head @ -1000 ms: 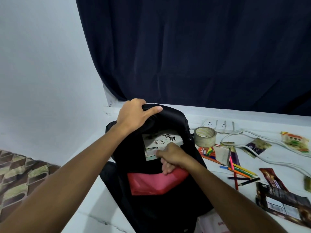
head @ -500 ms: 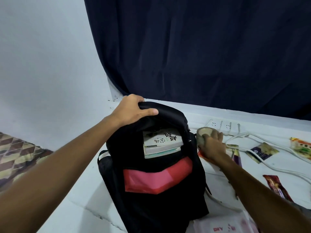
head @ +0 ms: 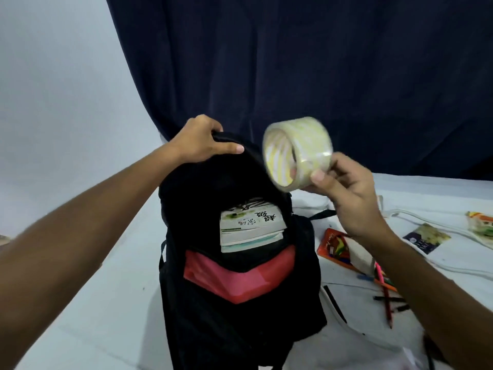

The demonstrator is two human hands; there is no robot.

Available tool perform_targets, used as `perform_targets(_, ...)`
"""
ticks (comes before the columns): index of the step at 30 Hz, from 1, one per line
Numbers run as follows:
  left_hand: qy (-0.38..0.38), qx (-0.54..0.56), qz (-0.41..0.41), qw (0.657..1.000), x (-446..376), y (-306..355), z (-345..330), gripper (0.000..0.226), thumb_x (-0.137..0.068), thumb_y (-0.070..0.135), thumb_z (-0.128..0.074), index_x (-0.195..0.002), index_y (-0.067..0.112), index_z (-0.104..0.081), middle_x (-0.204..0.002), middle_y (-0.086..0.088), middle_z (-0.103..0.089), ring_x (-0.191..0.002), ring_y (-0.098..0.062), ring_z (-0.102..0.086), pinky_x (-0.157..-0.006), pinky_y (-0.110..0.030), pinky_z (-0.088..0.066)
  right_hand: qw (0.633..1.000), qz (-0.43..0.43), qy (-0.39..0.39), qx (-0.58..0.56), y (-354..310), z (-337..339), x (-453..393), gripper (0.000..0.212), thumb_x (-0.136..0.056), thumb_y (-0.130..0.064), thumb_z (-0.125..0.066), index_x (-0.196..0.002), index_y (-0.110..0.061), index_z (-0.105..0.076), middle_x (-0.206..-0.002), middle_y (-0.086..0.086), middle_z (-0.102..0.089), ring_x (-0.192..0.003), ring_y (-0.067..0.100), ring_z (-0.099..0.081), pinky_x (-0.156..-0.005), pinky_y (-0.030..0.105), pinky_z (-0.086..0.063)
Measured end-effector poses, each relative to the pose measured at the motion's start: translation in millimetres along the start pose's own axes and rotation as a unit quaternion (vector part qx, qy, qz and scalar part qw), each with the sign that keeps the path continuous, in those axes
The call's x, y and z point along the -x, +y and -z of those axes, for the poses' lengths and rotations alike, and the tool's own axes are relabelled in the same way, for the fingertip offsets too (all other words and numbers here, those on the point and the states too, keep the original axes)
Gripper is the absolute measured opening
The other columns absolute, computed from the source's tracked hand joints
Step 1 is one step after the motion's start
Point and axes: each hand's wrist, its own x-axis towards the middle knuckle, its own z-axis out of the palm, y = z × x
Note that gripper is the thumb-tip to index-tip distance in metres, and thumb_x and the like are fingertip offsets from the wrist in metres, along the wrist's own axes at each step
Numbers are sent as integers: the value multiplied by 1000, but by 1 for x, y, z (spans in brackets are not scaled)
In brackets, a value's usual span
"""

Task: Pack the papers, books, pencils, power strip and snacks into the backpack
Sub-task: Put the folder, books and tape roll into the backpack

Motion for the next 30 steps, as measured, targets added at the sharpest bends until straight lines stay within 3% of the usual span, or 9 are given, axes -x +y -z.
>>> perform_targets(4,12,-24,-29,999,-12,3,6,52,-70,52,-77,-59,7,-53,-55,0,-50,-48,-4,-44,-48,-16,-34,970,-29,-203,127,-11,-36,-3,16,-85,-21,-68,-78,-12,-57,-67,-8,-52,-64,3,-47,-61,20,-39)
perform_targets(6,18,-37,-43,998,-13,6,8,52,-70,54,-77,-56,12,-48,-53,2,-48,-47,-6,-44,-48,-15,-34,914,-33,-293,280,-3,-56,-11,19,-87,-25,-67,-79,-19,-52,-67,-6,-50,-66,8,-48,-63,27,-41)
perform_targets(9,36,-42,-68,996,-12,10,7,52,-70,55,-76,-61,10,-52,-57,-1,-53,-53,-11,-48,-51,-18,-37,832,-96,-378,395,18,-87,-27,9,-89,-33,-61,-94,-29,-55,-79,-6,-41,-91,23,-55,-76,32,-44)
perform_targets(11,50,-46,-83,994,-9,12,4,53,-70,59,-74,-62,11,-51,-58,0,-54,-55,-14,-50,-55,-28,-42,828,-113,-387,389,39,-107,-40,13,-89,-29,-63,-98,-21,-59,-78,-5,-43,-91,25,-56,-72,29,-42)
perform_targets(13,60,-57,-89,993,-6,15,1,58,-69,64,-71,-65,9,-52,-59,-4,-56,-59,-21,-54,-58,-37,-47,841,-121,-373,373,64,-123,-51,8,-86,-23,-65,-87,-17,-60,-72,-3,-52,-80,22,-59,-66,27,-43)
perform_targets(15,64,-64,-86,992,-4,17,1,63,-68,66,-69,-68,5,-54,-62,-8,-58,-62,-26,-56,-61,-45,-50,834,-134,-366,390,88,-134,-60,9,-85,-17,-62,-89,-9,-63,-80,8,-63,-81,27,-64,-64,27,-47)
perform_targets(19,74,-65,-83,992,0,14,6,63,-70,64,-70,-67,4,-51,-60,-10,-54,-61,-28,-53,-62,-47,-48,793,-158,-390,441,122,-145,-58,24,-89,-11,-53,-106,0,-65,-105,24,-65,-94,35,-65,-65,26,-43)
perform_targets(26,100,-83,-94,987,10,-2,18,75,-62,79,-55,-69,5,-55,-60,-7,-56,-59,-25,-53,-57,-45,-47,723,-155,-453,497,154,-170,-68,49,-90,-7,-52,-138,-9,-49,-126,21,-60,-110,34,-61,-80,30,-47)
perform_targets(30,106,-102,-104,984,13,-1,21,77,-61,83,-52,-69,6,-56,-59,-2,-54,-57,-21,-53,-54,-40,-46,697,-175,-465,518,173,-178,-75,50,-98,-20,-49,-146,-13,-38,-143,16,-47,-125,31,-51,-96,32,-43)
